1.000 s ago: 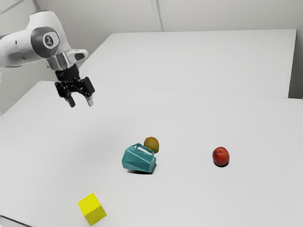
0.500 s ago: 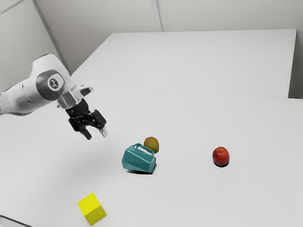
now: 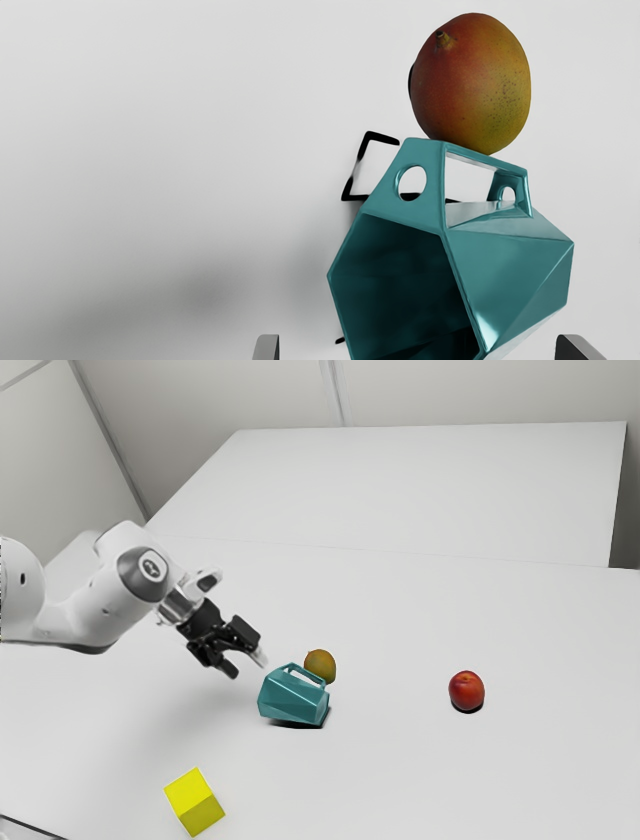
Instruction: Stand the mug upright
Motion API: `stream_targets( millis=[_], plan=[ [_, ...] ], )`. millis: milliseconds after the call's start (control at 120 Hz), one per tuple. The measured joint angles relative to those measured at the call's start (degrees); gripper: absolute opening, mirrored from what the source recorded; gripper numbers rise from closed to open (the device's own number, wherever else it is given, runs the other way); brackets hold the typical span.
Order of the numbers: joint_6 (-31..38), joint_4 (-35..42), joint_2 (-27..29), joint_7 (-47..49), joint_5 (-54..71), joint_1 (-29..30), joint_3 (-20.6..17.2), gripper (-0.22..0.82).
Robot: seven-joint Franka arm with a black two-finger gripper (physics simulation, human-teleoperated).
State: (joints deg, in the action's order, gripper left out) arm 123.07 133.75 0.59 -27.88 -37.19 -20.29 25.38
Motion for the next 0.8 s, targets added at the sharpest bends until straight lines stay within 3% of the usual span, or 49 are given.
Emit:
stream_targets(
  millis=[800],
  plan=[
    [0.8,4.5,-1.6,-16.8,-19.8,-2.4,-0.1,0.6]
  ],
)
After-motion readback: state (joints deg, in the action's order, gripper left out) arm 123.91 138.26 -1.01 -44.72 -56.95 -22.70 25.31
